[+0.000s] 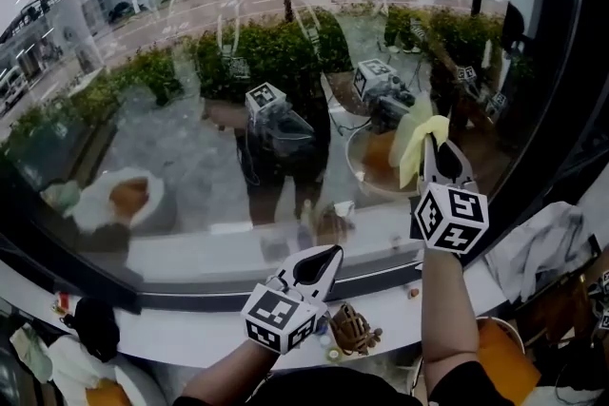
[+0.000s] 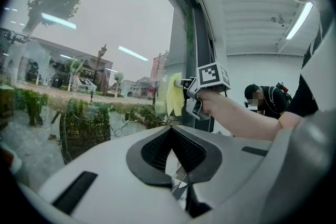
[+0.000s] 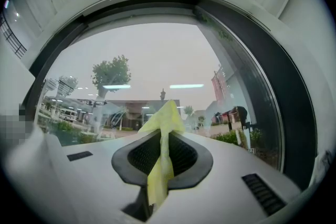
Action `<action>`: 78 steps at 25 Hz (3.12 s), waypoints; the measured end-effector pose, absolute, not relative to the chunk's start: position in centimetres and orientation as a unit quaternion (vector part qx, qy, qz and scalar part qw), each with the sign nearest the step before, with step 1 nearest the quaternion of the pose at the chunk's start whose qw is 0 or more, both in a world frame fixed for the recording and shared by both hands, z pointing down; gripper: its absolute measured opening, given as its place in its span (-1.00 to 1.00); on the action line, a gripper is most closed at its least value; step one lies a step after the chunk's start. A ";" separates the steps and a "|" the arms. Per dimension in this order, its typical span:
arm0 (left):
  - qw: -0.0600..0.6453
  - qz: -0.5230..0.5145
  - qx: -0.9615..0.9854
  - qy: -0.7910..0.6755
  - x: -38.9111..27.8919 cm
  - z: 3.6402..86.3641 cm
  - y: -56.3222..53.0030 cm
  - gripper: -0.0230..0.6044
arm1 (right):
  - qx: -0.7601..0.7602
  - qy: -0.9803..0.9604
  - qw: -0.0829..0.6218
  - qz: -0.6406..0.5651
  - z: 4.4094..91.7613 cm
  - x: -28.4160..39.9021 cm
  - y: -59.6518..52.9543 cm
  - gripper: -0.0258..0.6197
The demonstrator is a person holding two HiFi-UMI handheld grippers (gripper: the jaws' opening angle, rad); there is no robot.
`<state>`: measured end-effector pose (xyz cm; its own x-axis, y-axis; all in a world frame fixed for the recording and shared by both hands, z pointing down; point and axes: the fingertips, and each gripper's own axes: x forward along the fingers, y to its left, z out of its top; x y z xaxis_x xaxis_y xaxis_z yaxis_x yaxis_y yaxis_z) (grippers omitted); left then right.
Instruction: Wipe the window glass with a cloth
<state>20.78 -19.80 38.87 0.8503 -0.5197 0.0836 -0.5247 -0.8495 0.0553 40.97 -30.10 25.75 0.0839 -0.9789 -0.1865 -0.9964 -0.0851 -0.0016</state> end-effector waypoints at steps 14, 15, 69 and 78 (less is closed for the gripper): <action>0.054 0.026 0.952 -0.300 13.2 40.0 -19.8 -0.90 | -0.717 0.691 0.064 0.070 26.5 31.8 -30.6 -0.76; 0.055 0.025 0.951 -0.302 12.5 40.0 -19.8 -0.90 | -0.715 0.693 0.064 0.070 26.5 30.9 -30.6 -0.76; 0.080 -0.003 0.859 -0.506 -31.8 42.2 -18.4 -0.90 | -0.534 0.841 0.018 0.084 31.2 -26.4 -34.4 -0.76; 0.087 -0.012 0.862 -0.500 -32.4 42.3 -18.8 -0.90 | -0.537 0.838 0.015 0.092 31.4 -26.9 -34.3 -0.76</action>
<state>-32.43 -18.85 42.33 0.4996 -0.8638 0.0656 -0.8596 -0.4849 0.1613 -26.89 -34.29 31.39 -0.4224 -0.8979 -0.1237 -0.9034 0.4059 0.1381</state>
